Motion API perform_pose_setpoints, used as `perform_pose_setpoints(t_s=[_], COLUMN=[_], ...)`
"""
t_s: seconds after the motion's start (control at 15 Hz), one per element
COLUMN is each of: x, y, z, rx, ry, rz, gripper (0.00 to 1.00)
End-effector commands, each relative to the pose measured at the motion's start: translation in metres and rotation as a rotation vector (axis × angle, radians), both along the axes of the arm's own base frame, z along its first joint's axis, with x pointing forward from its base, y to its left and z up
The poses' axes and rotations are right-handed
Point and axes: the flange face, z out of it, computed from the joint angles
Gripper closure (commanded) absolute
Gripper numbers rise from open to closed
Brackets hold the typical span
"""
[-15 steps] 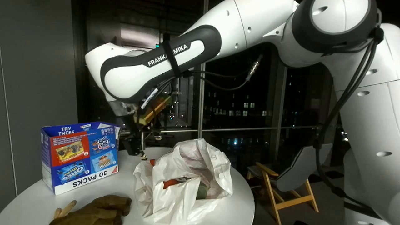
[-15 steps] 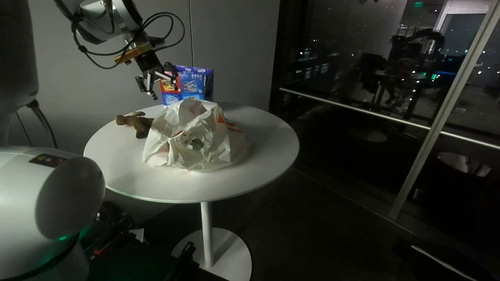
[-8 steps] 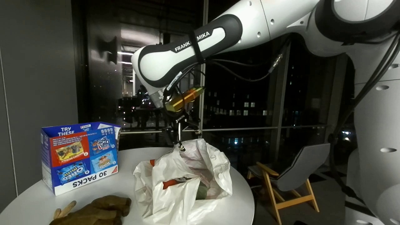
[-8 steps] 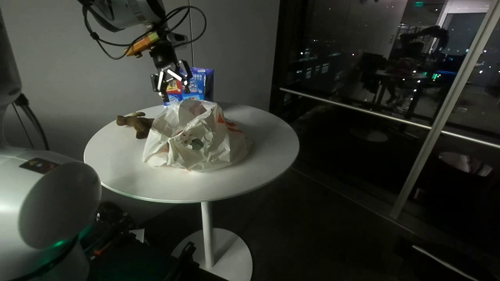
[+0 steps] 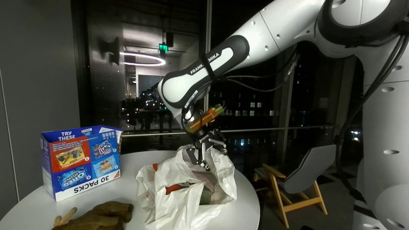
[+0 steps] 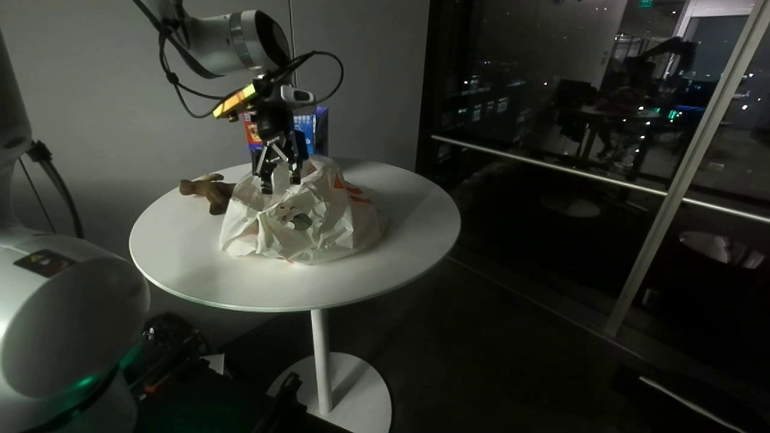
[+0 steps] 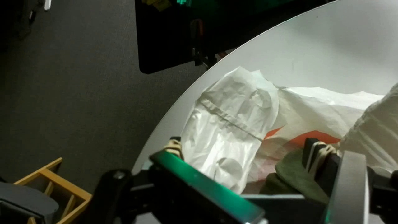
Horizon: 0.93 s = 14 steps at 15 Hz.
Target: Remove the moose, radish and eraser from the plastic bag and place them on the table.
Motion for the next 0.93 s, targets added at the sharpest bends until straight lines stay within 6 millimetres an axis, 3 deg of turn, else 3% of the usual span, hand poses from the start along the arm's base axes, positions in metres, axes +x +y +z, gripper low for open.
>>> perform_pose_setpoints(t_s=[0.0,0.6,0.87], x=[-0.005,-0.032,-0.015], y=[0.015,0.068,0.072], z=[-0.028,-0.018,-0.03], rx=[-0.064,-0.348,-0.273], ry=[-0.044,-0.362,-0.392], rz=[0.004,0.176,0.203], gripper=[0.0,0.0,0.0])
